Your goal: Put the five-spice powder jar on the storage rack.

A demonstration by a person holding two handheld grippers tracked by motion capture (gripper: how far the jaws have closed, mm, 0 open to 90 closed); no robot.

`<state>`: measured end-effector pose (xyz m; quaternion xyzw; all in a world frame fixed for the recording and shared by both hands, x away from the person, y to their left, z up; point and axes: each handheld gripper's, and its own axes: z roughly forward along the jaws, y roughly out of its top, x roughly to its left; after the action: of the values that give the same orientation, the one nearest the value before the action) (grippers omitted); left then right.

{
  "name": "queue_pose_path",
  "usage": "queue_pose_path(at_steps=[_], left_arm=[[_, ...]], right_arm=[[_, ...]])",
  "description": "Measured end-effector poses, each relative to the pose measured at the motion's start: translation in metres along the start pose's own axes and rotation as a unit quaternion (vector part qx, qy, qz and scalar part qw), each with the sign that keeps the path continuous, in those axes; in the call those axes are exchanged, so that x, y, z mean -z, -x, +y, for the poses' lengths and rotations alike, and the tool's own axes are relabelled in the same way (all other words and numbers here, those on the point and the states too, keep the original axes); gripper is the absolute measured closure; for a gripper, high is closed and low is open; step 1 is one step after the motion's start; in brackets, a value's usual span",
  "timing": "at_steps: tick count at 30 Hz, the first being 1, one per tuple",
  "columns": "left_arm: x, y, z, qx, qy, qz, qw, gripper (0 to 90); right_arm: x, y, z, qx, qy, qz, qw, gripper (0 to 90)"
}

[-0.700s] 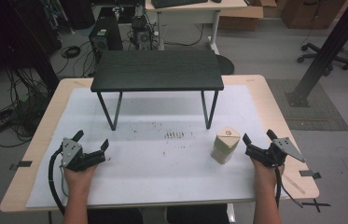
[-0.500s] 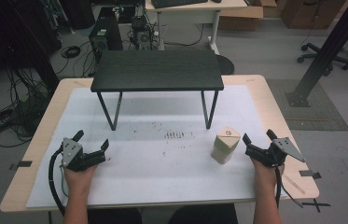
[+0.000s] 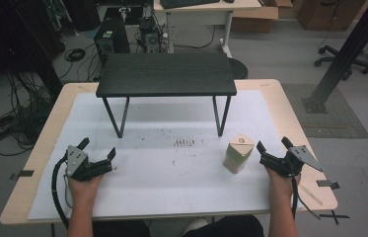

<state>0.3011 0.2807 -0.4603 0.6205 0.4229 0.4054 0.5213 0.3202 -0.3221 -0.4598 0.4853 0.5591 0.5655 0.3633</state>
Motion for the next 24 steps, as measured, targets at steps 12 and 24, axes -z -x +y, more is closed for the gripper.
queue_pose_path(at_steps=[12,24], left_arm=[[0.000,0.000,0.000,0.000,0.000,-0.001,1.0000,0.4],[0.000,0.000,0.000,0.002,0.001,-0.003,1.0000,0.4]], right_arm=[[0.003,0.002,0.003,-0.013,0.004,0.008,0.9999,0.0],[0.029,-0.001,0.021,0.002,0.027,0.024,0.9993,0.0]])
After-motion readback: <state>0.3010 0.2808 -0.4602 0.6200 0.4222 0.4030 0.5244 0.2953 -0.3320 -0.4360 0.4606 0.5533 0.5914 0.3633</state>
